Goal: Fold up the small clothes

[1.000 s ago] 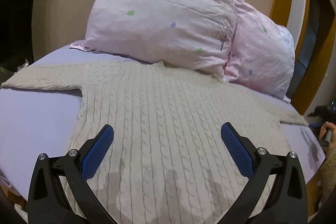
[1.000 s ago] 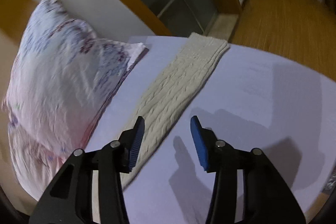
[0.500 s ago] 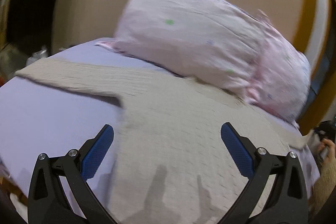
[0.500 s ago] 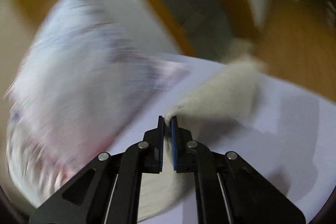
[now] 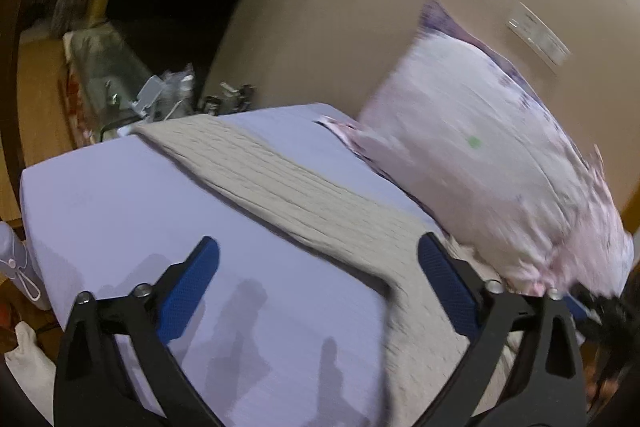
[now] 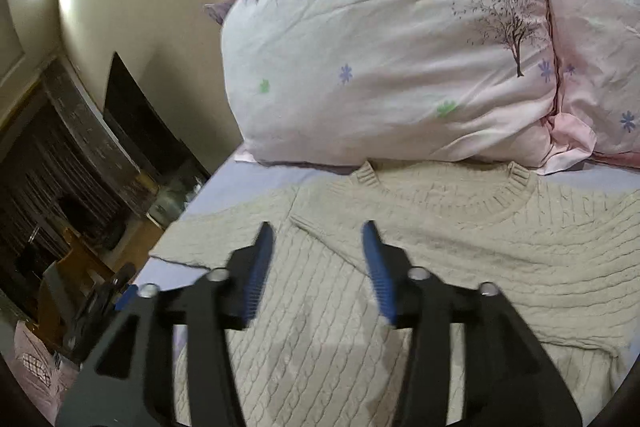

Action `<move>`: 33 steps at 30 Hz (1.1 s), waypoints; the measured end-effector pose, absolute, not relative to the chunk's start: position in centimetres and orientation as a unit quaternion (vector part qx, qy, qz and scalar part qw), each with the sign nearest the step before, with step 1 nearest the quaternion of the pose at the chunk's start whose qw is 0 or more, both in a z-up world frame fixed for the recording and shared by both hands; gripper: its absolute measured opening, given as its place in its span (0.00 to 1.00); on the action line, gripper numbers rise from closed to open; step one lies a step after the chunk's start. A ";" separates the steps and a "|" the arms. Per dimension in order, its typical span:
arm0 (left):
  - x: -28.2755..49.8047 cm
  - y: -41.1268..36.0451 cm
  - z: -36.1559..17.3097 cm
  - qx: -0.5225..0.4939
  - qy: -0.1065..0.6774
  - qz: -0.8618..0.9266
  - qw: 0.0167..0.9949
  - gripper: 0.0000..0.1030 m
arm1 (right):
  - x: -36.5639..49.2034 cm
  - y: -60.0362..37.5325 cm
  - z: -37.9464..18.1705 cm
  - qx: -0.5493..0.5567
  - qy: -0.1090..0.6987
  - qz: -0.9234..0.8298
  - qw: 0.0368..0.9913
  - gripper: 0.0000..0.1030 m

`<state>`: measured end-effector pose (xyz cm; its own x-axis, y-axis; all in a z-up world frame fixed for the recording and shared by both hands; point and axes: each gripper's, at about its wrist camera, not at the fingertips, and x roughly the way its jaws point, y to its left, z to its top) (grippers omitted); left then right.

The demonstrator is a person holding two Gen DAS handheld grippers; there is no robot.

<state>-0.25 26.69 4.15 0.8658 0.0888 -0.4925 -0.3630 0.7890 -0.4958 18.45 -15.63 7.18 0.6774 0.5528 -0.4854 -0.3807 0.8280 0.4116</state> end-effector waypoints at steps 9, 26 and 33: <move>1.8 38.3 0.3 -0.450 0.253 0.181 0.837 0.68 | 14.5 -28.0 7.4 0.183 0.269 0.126 0.937 0.73; 4.2 44.8 -2.2 -0.543 0.260 0.199 0.773 0.06 | 11.8 -34.6 4.6 0.236 0.266 0.078 0.931 0.77; 7.8 36.0 6.3 -0.418 0.219 0.102 0.876 0.04 | 9.7 -37.9 4.7 0.237 0.243 0.040 0.940 0.78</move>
<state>7.80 35.95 6.29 0.8831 -0.0053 -0.4692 -0.3617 0.6294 -0.6878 9.65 -37.91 4.72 0.8786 0.1896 -0.4383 0.0411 0.8844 0.4649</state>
